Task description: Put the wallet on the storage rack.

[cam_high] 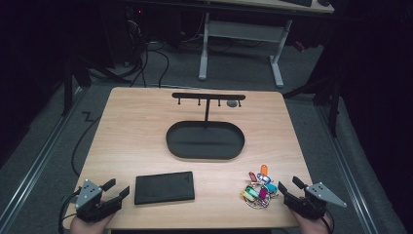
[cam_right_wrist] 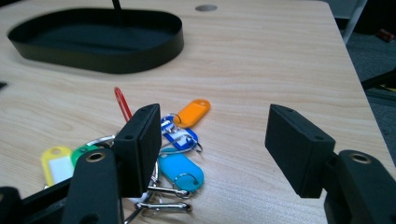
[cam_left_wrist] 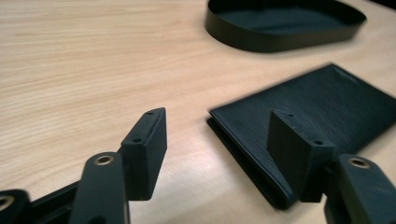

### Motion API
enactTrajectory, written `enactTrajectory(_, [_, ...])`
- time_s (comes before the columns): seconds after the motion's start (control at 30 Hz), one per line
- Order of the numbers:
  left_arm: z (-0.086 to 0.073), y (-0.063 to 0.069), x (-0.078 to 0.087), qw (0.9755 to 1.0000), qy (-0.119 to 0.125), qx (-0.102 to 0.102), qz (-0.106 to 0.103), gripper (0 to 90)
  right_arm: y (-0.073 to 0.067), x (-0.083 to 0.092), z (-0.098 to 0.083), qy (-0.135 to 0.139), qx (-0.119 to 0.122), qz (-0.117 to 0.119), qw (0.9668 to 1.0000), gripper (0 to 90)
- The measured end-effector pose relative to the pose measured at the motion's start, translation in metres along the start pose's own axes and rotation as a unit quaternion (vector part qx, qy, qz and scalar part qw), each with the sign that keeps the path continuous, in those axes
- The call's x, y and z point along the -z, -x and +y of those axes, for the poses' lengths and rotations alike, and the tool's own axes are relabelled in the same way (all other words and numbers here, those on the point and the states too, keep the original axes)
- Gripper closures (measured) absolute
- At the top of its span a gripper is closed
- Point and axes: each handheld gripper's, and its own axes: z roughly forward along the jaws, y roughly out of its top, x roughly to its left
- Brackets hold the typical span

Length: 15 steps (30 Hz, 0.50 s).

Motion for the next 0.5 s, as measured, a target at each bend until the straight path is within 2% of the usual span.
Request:
enactTrajectory(0.1, [-0.0005, 0.0004, -0.001, 1.0, -0.001, -0.004, 0.002, 37.0, -0.0016, -0.0027, -0.0022, -0.003, 0.011, -0.003, 0.9999, 36.0])
enactTrajectory(0.23, [0.0, 0.0033, -0.0032, 0.9998, -0.003, -0.02, 0.005, 35.8, -0.0035, -0.0007, -0.0047, -0.01, 0.021, -0.003, 0.9997, 35.8])
enactTrajectory(0.5, [-0.002, 0.0052, -0.0019, 0.9995, -0.007, -0.029, 0.007, 35.0, -0.0003, -0.0012, -0.0033, -0.003, 0.021, -0.003, 0.9998, 35.8])
